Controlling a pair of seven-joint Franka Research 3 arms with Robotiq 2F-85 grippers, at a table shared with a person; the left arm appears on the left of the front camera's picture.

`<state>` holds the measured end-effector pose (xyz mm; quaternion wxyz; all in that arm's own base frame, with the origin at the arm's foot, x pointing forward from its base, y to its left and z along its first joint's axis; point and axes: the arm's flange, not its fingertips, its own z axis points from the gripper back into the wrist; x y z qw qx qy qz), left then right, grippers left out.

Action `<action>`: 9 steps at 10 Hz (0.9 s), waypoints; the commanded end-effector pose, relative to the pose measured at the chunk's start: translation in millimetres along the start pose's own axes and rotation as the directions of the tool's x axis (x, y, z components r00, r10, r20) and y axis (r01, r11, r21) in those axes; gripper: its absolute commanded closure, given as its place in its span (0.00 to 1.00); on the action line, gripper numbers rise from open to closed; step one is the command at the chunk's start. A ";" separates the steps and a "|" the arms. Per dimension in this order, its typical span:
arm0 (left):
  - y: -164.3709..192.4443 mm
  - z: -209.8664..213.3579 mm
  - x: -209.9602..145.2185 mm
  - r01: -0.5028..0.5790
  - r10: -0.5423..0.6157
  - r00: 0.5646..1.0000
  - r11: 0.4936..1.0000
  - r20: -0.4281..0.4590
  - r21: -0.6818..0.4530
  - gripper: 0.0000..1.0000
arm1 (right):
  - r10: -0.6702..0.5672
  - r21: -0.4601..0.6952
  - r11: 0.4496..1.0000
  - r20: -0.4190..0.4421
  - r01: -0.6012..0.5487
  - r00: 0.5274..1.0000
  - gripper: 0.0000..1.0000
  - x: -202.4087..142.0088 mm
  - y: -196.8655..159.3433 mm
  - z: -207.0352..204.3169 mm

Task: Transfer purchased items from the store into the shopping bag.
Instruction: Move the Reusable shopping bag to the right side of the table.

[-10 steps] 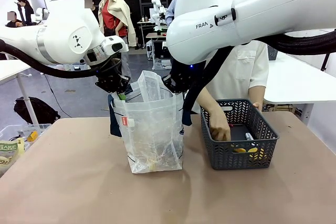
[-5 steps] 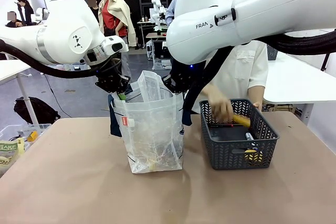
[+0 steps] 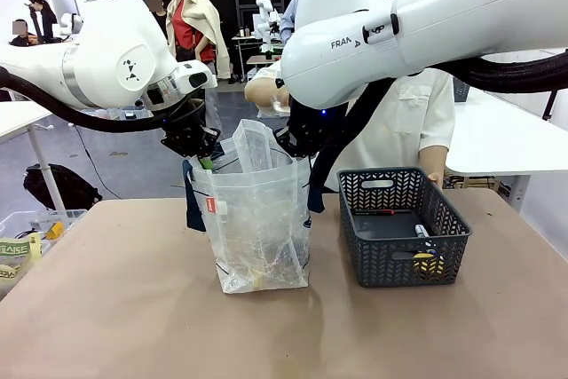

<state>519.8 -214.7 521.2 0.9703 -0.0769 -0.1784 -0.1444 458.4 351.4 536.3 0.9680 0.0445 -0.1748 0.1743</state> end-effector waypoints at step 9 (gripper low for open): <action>-0.6 -0.7 -1.8 -0.001 0.001 1.000 1.000 0.001 -0.006 1.00 | -0.007 0.003 1.000 -0.002 0.007 1.000 1.00 -1.4 -1.4 -1.1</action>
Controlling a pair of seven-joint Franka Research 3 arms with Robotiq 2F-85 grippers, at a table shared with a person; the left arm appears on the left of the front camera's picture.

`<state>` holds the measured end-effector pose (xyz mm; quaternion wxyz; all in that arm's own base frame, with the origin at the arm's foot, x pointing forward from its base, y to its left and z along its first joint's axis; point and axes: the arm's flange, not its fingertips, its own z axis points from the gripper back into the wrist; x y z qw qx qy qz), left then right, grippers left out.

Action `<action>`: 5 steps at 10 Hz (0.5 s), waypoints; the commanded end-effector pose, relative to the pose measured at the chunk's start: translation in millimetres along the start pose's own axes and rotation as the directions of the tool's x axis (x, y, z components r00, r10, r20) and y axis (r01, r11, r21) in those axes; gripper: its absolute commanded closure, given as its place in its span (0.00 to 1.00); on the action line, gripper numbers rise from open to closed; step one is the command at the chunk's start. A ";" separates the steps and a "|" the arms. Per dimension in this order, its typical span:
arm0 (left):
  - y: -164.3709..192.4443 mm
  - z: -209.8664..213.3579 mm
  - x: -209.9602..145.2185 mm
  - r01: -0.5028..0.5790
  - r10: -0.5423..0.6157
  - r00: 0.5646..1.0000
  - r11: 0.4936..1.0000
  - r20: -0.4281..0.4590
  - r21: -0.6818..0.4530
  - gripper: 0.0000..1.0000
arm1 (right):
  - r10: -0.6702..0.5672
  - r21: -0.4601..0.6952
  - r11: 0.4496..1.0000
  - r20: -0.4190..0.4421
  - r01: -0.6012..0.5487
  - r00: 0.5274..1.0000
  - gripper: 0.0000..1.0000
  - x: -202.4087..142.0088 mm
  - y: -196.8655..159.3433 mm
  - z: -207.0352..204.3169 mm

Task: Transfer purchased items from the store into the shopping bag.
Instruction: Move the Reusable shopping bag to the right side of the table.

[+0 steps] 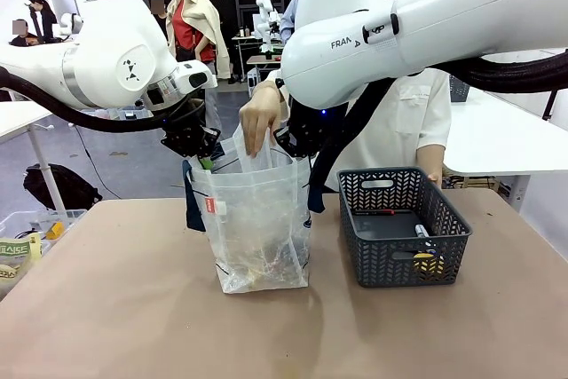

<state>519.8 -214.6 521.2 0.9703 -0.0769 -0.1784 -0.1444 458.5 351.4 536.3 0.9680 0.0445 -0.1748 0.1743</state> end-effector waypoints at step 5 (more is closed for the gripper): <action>-0.7 -0.7 -1.8 -0.001 0.001 1.000 1.000 0.001 -0.006 1.00 | -0.007 0.003 1.000 -0.002 0.007 1.000 1.00 -1.4 -1.4 -1.1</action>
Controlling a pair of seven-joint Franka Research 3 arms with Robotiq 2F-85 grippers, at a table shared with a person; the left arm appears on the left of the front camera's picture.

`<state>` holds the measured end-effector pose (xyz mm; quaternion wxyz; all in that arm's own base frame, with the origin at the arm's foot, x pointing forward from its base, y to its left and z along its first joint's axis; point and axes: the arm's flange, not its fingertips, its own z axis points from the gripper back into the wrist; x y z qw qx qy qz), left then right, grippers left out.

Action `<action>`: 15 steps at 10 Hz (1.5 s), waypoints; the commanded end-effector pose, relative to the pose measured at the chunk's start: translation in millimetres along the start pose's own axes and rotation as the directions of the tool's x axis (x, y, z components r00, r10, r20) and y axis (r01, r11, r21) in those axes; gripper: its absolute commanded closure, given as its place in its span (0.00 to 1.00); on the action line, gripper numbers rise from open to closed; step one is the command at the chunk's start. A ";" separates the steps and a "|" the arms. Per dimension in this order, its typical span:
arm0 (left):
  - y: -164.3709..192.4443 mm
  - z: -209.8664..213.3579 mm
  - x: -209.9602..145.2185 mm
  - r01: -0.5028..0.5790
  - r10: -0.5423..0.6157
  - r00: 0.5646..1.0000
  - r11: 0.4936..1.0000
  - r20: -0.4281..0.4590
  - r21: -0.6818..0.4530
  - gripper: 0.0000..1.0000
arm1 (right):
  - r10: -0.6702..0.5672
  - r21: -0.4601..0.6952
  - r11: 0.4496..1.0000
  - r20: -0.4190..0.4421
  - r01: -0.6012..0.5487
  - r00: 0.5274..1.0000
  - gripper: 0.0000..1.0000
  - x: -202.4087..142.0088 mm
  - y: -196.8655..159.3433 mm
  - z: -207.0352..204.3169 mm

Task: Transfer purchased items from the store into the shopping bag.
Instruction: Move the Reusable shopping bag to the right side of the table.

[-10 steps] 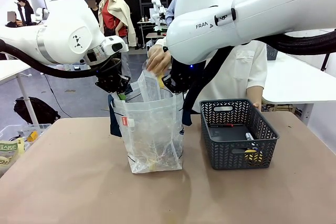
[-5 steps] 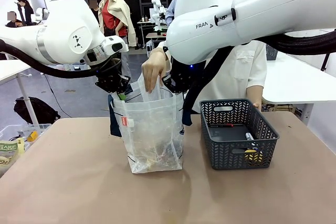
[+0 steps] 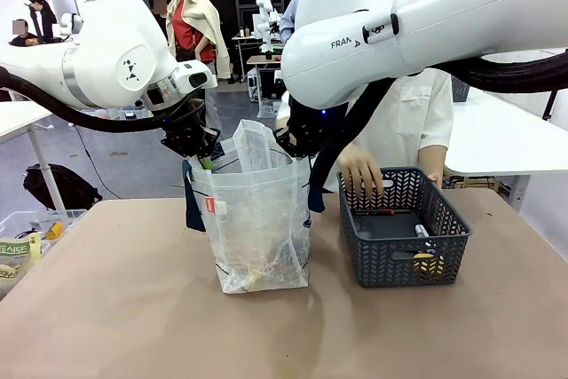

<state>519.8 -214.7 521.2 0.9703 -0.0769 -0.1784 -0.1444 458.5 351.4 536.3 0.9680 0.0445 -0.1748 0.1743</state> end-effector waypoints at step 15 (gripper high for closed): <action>-0.6 -0.7 -1.8 -0.001 0.001 1.000 1.000 0.001 -0.006 1.00 | -0.007 0.003 1.000 -0.002 0.007 1.000 1.00 -1.4 -1.4 -1.1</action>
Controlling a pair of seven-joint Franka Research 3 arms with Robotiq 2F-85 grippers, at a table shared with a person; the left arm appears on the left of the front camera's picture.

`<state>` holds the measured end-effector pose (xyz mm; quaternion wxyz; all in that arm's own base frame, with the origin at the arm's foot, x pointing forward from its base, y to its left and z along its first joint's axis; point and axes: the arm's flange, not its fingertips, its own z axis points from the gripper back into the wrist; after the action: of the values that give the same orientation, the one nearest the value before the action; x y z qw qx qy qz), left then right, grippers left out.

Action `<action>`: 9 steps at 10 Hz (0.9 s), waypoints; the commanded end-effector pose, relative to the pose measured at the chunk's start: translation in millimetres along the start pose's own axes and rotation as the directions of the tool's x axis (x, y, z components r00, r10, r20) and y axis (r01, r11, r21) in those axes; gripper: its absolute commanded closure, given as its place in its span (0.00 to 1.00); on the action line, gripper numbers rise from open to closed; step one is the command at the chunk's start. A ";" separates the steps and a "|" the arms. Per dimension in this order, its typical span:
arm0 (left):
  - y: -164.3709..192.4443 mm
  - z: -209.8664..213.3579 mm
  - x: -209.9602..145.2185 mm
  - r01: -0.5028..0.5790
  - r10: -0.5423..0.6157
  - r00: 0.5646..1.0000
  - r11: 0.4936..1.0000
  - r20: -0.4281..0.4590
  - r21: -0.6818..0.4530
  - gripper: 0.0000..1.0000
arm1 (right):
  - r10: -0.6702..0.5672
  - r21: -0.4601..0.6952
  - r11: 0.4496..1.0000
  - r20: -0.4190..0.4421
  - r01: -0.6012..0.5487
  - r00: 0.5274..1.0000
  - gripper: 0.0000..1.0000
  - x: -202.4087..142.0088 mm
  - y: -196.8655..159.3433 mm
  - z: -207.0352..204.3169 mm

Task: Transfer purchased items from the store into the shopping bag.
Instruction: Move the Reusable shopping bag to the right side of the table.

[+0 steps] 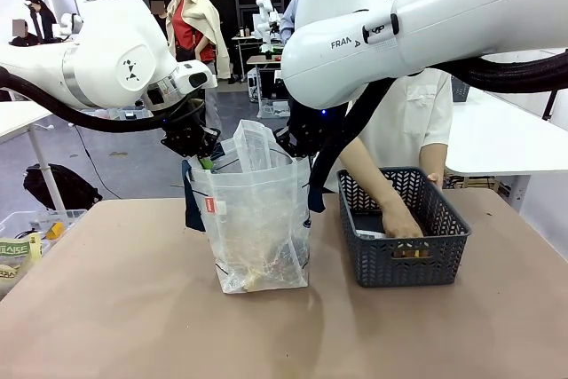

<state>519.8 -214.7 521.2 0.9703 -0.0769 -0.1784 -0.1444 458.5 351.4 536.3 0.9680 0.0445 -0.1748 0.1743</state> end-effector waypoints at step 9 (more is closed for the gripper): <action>-0.6 -0.7 -1.8 -0.001 0.001 1.000 1.000 0.001 -0.006 1.00 | -0.007 0.003 1.000 -0.002 0.007 1.000 1.00 -1.4 -1.4 -1.1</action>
<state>519.8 -214.7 521.2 0.9703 -0.0769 -0.1784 -0.1444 458.5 351.4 536.3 0.9680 0.0445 -0.1748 0.1743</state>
